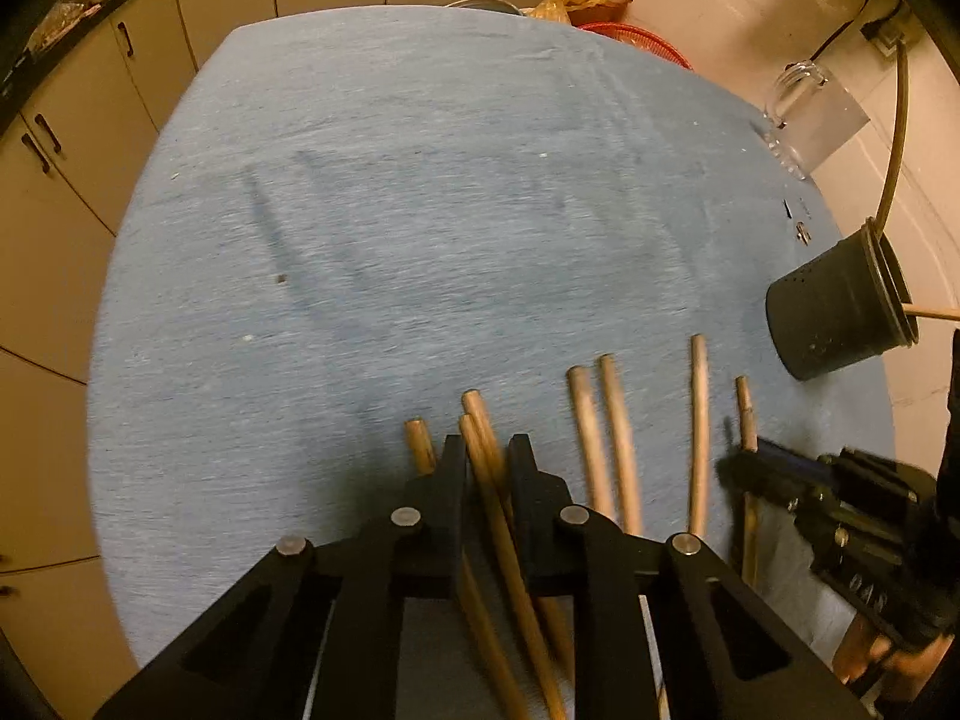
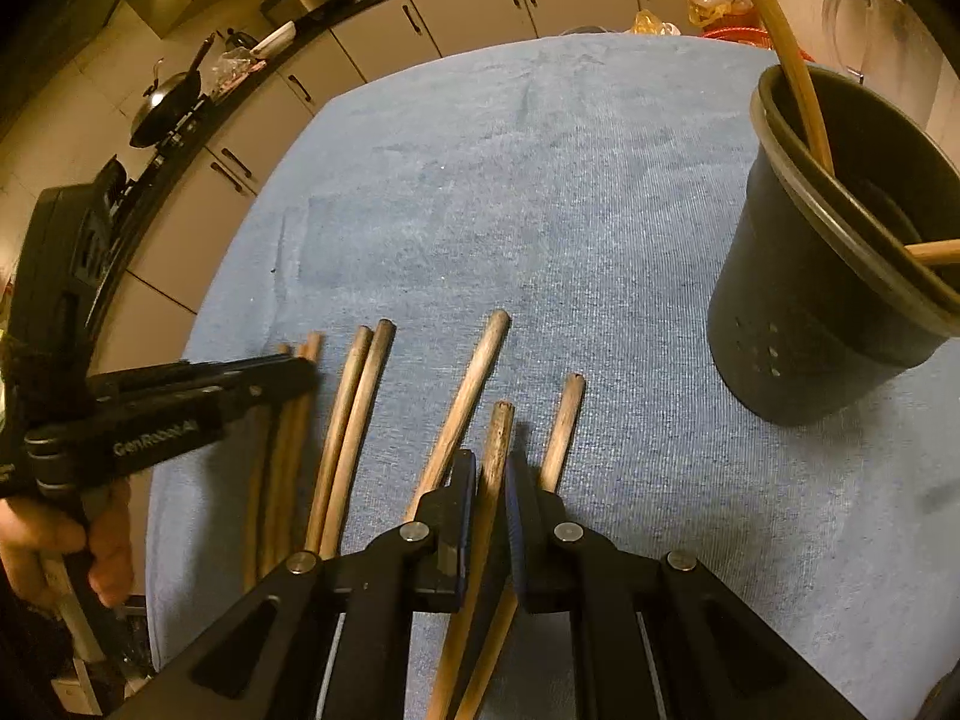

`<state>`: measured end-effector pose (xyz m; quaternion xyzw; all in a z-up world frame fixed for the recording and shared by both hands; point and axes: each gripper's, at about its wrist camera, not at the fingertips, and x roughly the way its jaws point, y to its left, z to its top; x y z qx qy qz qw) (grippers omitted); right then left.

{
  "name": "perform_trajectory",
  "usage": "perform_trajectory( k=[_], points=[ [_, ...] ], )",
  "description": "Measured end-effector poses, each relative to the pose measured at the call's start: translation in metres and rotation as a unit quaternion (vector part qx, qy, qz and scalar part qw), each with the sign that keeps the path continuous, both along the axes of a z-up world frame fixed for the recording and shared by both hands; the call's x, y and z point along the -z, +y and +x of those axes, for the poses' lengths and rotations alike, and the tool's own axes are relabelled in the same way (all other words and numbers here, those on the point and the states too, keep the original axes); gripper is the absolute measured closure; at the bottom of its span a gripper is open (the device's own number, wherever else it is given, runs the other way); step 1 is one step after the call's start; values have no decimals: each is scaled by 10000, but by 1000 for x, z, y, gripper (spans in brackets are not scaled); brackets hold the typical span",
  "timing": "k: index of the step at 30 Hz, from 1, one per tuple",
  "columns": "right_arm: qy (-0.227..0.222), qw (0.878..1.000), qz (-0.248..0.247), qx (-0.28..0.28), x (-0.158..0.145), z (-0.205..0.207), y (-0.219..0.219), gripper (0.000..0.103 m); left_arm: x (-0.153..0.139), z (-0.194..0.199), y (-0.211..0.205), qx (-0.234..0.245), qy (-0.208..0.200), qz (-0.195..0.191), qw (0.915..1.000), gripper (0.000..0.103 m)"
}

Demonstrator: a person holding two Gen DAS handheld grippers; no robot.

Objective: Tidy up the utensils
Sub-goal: 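Grasp another chopstick with the left tool while the right tool grasps one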

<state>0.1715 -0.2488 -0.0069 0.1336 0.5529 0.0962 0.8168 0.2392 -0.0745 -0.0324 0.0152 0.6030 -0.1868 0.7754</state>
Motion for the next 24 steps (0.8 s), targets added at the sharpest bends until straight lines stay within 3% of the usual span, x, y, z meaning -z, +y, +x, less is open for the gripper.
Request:
perform_trajectory(
  k=[5,9,12,19,24],
  points=[
    [67,10000,6,11,4,1,-2,92,-6,-1,33,-303,81,-285,9991,87],
    [79,10000,14,17,5,3,-1,92,-4,-4,41,-367,106,-185,9991,87],
    [83,10000,-5,3,6,5,2,92,3,-8,40,-451,144,-60,9989,87],
    [71,10000,-19,4,5,4,3,92,-7,-16,41,-561,113,-432,9974,87],
    [74,10000,-22,3,4,5,4,92,-8,-4,16,-463,93,-437,9979,87]
  ],
)
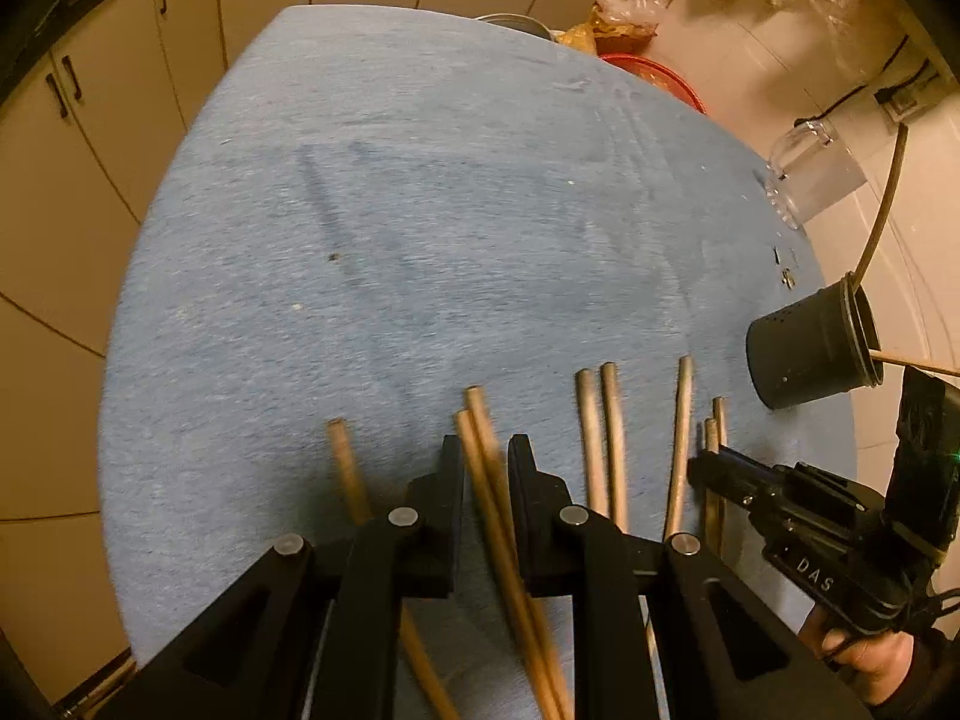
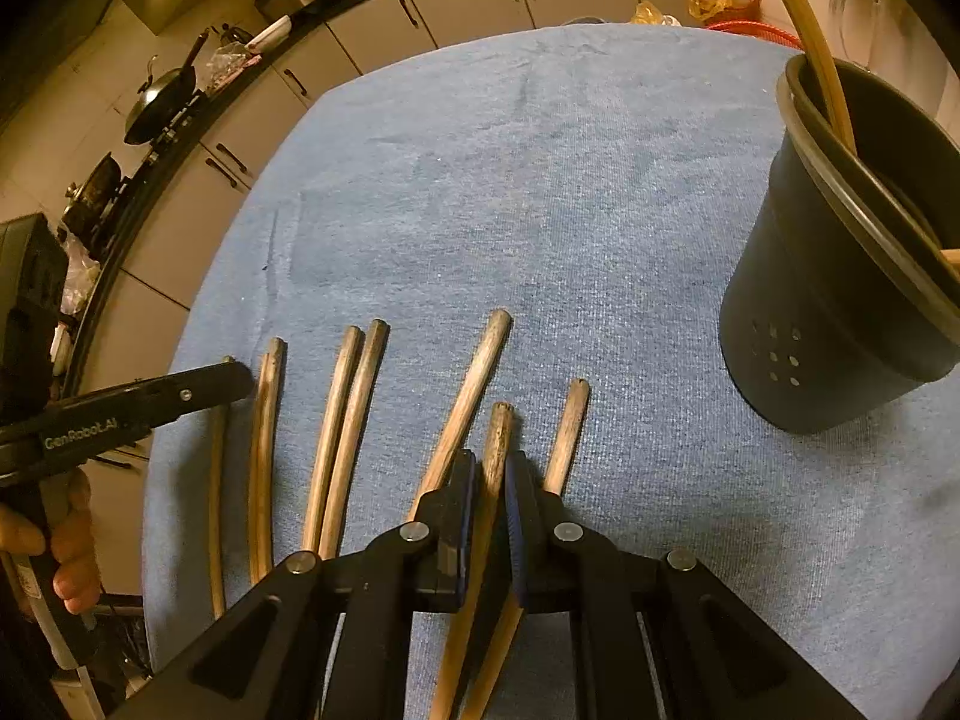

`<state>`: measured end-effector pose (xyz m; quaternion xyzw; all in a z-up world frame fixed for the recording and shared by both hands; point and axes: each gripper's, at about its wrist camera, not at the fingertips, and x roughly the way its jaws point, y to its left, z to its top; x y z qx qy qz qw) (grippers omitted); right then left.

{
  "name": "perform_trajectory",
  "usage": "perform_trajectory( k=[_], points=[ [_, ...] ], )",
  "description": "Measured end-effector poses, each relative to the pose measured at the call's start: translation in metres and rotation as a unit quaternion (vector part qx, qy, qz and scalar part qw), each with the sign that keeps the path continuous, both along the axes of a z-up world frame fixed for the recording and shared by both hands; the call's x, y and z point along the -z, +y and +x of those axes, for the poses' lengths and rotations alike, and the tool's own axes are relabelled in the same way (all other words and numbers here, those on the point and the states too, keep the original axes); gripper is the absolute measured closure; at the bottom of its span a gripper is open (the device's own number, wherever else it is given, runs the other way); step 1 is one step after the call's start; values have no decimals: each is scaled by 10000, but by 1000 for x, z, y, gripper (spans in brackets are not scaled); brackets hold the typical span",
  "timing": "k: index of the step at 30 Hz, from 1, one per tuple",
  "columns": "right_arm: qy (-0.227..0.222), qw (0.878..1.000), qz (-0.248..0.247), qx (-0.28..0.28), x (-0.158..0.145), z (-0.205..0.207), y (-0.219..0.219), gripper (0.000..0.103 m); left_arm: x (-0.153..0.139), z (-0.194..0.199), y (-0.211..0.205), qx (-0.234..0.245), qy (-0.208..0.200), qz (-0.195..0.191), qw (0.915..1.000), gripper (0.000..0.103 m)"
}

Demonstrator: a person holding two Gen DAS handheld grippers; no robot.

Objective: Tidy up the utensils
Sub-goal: 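Grasp another chopstick with the left tool while the right tool grasps one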

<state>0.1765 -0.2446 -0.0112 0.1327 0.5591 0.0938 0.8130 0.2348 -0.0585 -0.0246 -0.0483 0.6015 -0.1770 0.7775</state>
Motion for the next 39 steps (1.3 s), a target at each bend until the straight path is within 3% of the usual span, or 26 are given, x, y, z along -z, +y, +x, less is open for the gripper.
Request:
perform_trajectory(
  k=[5,10,21,31,39],
  points=[
    [3,10000,20,19,1,-1,0,92,1,6,-15,148,-32,-52,9999,88],
    [6,10000,28,27,2,0,-1,92,10,13,-23,1,50,204,9998,88],
    [7,10000,32,40,1,1,-2,92,-8,11,-10,-164,-75,102,9998,88],
    [9,10000,39,17,2,3,-1,92,-2,4,2,-219,207,352,9989,88],
    [-15,10000,37,8,4,4,-1,91,-6,21,-18,-121,110,476,9987,89]
  ],
)
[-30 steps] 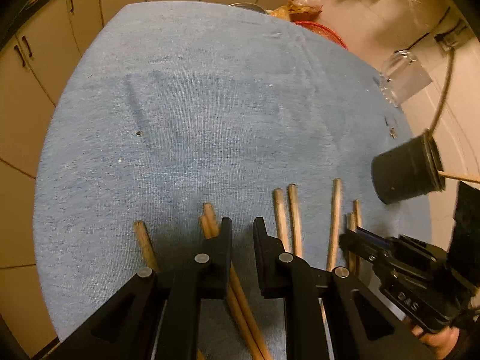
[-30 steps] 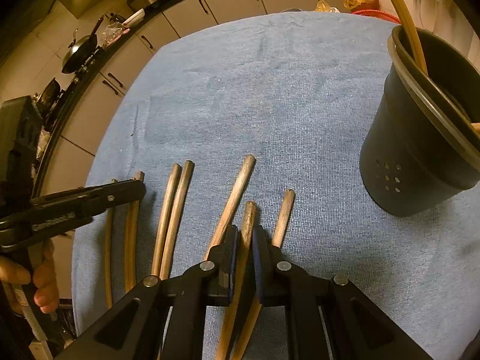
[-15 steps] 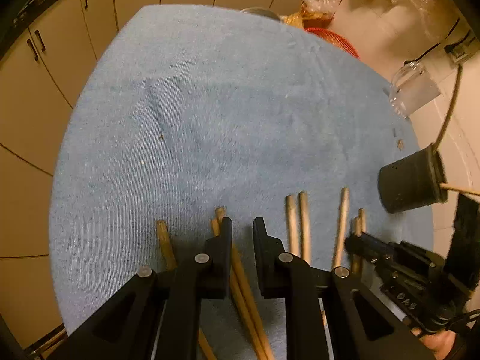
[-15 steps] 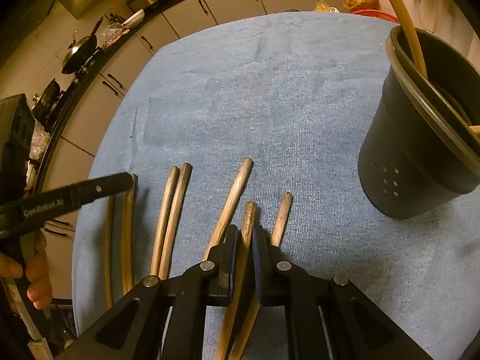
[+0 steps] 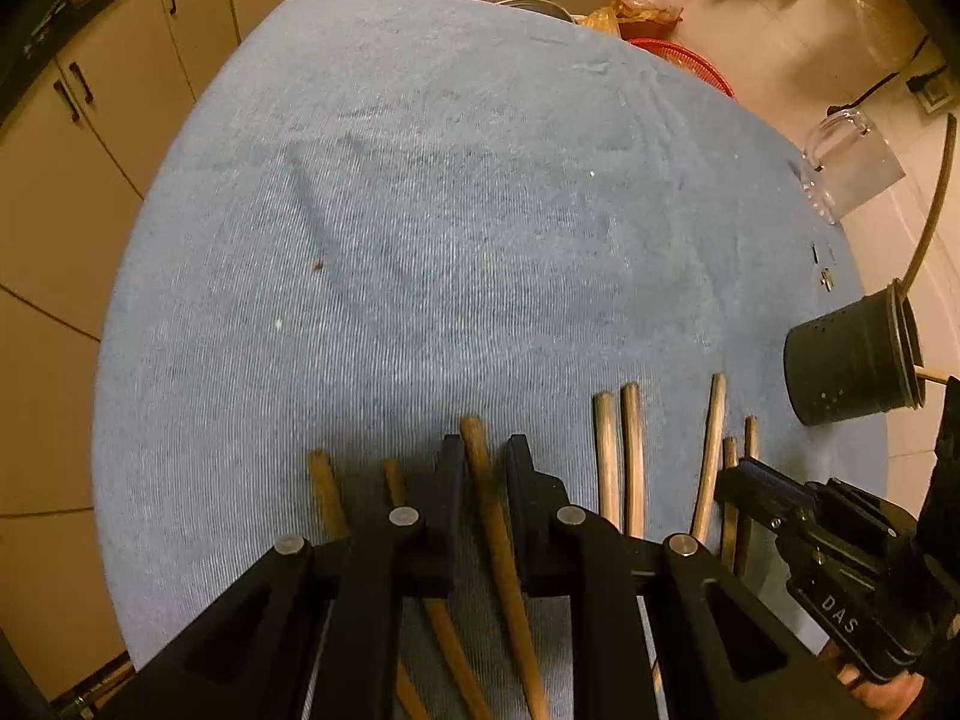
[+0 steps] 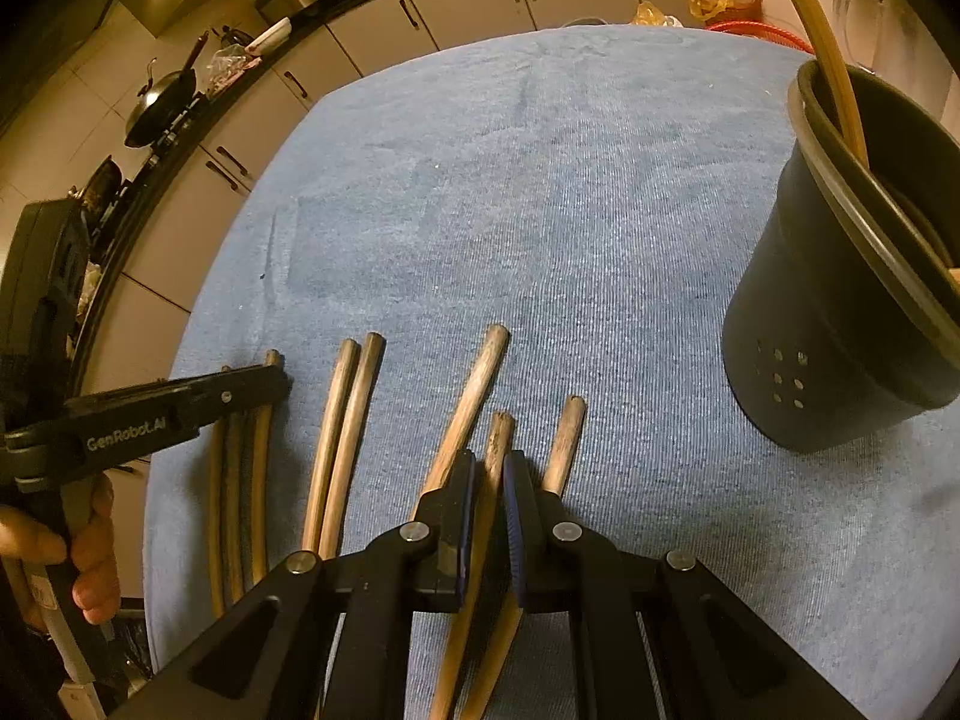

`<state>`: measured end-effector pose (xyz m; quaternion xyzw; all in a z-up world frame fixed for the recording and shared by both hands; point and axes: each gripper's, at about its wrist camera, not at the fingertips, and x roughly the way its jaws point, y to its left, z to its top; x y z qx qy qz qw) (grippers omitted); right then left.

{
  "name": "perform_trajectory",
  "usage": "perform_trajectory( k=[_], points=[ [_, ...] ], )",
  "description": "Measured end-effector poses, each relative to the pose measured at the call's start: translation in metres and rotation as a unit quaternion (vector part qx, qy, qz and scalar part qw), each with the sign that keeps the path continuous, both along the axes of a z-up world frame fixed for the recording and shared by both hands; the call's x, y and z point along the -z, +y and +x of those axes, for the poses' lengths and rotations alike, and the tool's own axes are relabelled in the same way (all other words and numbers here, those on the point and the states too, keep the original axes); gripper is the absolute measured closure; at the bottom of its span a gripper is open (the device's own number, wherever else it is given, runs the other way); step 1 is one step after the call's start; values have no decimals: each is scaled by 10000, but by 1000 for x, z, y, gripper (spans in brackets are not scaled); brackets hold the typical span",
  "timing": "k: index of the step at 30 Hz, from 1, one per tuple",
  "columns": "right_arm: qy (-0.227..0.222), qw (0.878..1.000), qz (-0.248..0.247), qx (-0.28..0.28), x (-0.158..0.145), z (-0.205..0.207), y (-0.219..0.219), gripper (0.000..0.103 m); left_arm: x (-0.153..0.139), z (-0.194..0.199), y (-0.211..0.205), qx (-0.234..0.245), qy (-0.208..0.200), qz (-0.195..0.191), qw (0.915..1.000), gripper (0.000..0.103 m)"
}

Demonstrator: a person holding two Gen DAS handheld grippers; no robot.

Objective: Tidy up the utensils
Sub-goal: 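Grasp another chopstick with the left tool while the right tool grasps one, then lift chopsticks over the black cup and release them inside with both tools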

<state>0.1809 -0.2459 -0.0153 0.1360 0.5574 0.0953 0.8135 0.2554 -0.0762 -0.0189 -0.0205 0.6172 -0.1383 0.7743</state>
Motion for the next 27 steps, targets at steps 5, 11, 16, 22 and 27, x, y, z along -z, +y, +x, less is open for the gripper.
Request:
perform_trajectory(
  k=[5,11,16,22,27],
  points=[
    [0,10000,-53,-26,0,7,1,91,-4,-1,-10,161,-105,222,9996,94],
    [-97,9990,-306,-305,-3,12,9,93,-10,-8,-13,73,-157,53,9998,96],
    [-411,9988,-72,-261,-31,1,6,94,-42,-23,8,-67,-378,-461,9982,96],
    [-958,9948,154,-298,-88,-25,-1,95,-99,-41,26,-178,-825,-1045,9909,96],
    [-1405,9894,255,-266,-132,-49,-8,95,-136,-65,45,-162,-1216,-1328,9835,96]
  ],
)
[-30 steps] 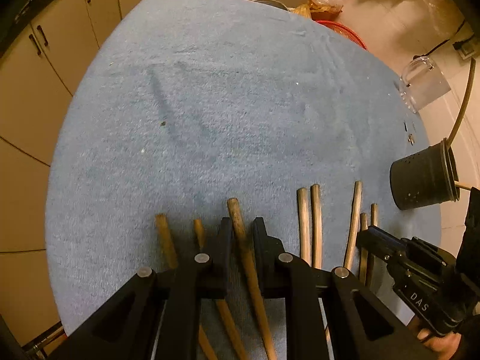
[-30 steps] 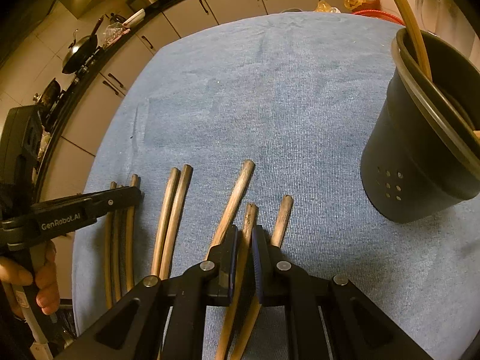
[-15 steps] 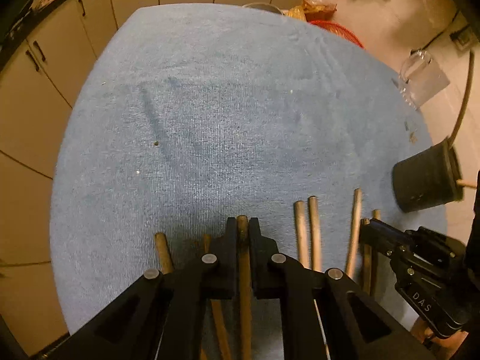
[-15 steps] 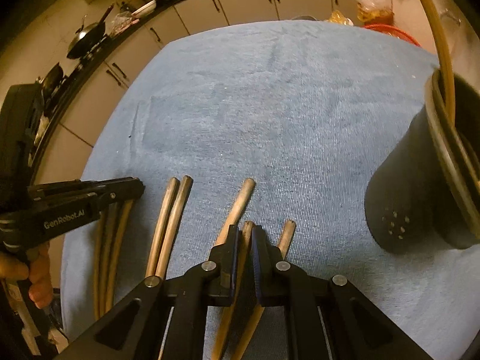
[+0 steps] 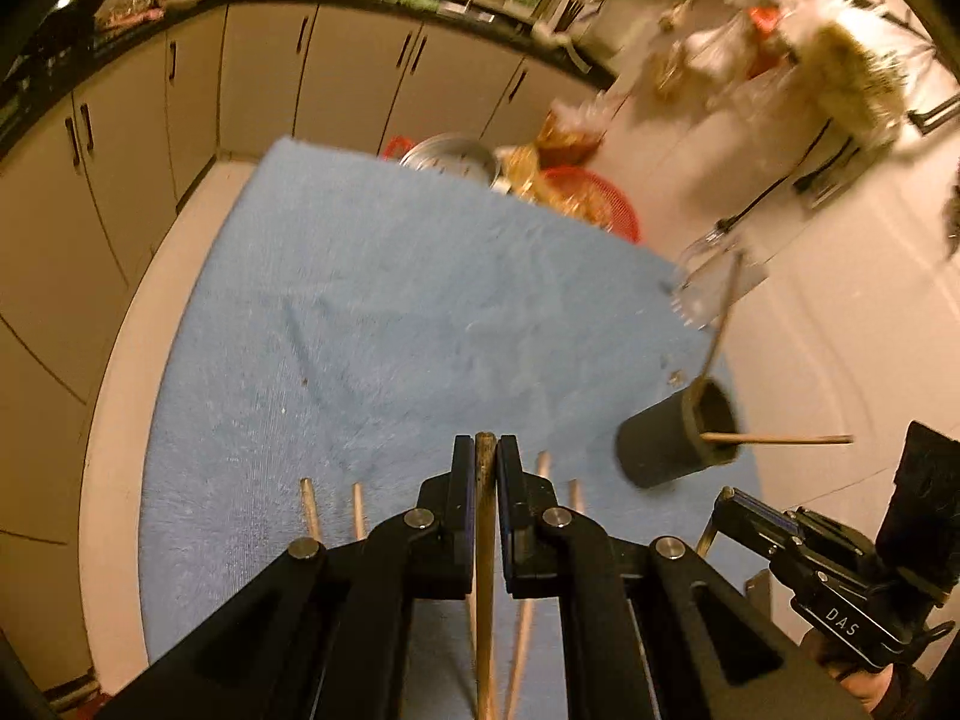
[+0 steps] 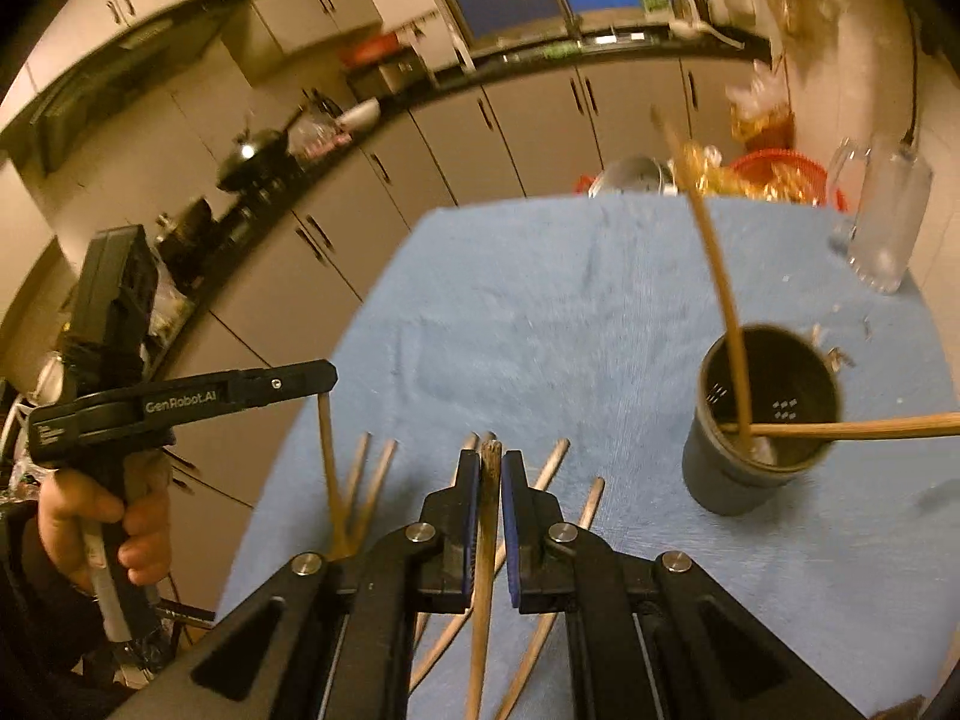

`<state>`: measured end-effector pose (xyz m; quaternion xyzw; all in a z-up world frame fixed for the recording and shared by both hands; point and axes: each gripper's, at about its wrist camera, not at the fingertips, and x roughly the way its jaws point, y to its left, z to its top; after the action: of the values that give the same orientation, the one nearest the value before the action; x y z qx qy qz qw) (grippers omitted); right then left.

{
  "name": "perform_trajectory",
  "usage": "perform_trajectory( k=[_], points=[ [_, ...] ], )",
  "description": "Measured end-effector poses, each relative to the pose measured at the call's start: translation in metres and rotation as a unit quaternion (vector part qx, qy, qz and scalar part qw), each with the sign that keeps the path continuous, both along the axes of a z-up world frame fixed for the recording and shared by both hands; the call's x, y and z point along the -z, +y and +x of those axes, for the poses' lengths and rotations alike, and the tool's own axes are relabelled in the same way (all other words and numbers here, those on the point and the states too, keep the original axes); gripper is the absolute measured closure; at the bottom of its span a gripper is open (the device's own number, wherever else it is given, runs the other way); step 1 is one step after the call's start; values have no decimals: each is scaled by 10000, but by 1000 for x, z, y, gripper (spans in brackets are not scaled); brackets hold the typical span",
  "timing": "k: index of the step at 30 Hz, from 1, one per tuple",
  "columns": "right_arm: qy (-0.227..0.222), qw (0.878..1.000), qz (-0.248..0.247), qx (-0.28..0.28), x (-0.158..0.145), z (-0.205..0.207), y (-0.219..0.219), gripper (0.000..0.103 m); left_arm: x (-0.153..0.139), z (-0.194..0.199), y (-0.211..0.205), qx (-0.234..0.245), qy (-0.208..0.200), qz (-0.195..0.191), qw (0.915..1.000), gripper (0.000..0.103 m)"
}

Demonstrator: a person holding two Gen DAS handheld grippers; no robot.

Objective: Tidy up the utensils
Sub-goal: 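Lift chopsticks over the black cup and release them inside with both tools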

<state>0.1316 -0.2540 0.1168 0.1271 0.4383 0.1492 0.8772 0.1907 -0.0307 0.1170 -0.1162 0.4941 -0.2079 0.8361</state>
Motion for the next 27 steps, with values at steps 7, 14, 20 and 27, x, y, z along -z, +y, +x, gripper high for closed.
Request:
perform_trajectory(
  k=[7,14,20,27],
  points=[
    [-381,9992,78,114,-40,-35,-16,95,-28,-24,-8,156,-479,-93,9987,96],
    [-693,9970,123,309,-71,-61,-31,95,-54,-27,-20,308,-781,-165,9963,96],
    [-966,9940,77,516,-94,-63,-46,95,-76,-22,-33,386,-1053,-138,9936,96],
    [-1338,9877,-49,809,-129,-62,-62,95,-102,-11,-50,453,-1347,-193,9897,96]
  ],
)
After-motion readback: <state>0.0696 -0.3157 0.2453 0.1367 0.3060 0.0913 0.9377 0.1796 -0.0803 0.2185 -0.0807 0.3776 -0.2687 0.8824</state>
